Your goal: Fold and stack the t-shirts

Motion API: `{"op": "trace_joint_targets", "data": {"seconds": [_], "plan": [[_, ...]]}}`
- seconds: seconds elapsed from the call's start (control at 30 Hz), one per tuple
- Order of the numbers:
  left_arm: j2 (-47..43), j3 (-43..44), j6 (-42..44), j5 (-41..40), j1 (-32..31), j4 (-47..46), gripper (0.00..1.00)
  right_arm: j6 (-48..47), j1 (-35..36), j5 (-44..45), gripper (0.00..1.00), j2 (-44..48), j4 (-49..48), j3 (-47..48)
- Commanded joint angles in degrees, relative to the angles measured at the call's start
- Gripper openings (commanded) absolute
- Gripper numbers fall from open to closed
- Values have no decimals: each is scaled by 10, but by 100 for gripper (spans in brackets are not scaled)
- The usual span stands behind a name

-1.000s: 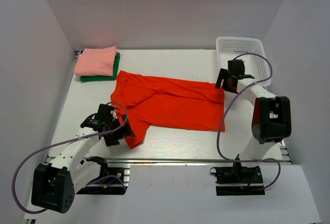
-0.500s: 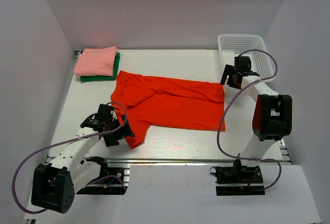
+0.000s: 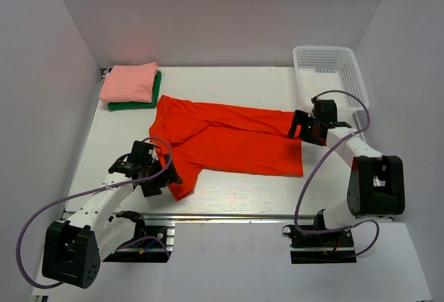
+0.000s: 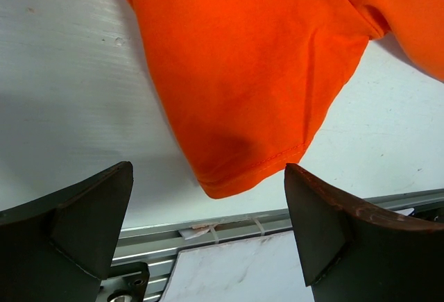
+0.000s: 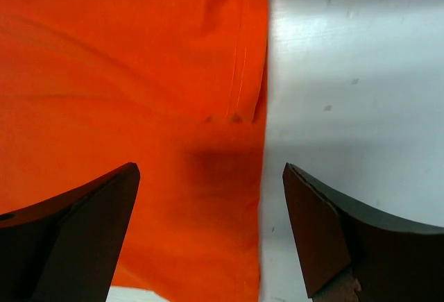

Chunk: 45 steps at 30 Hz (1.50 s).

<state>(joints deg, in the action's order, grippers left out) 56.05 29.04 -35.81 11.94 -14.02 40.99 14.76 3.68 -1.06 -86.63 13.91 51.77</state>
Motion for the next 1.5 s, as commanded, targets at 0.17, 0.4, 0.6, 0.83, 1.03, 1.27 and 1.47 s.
{"op": "trace_joint_targets", "data": {"seconds": [0.17, 0.4, 0.6, 0.83, 1.03, 1.27, 1.47], "plan": [[-7, -24, 3, 18, -2, -36, 95, 81, 18, 8, 90, 161, 46, -126], [-7, -42, 3, 54, -14, -42, 73, 117, 14, 53, 90, 267, 118, -206], [2, -55, 3, 41, -35, -42, 58, 141, 14, 17, 90, 281, 100, -228], [51, -56, -2, 35, -59, -67, 33, 149, 13, -3, 90, 257, 83, -240], [38, -38, -2, 37, -65, -72, 0, 153, 16, -33, 86, 256, 60, -262], [31, 10, 14, 55, -65, -90, 0, 164, 16, -41, 43, 248, 17, -273], [50, 59, 32, 85, -65, -110, 0, 158, 16, -37, 14, 243, 29, -255]]}}
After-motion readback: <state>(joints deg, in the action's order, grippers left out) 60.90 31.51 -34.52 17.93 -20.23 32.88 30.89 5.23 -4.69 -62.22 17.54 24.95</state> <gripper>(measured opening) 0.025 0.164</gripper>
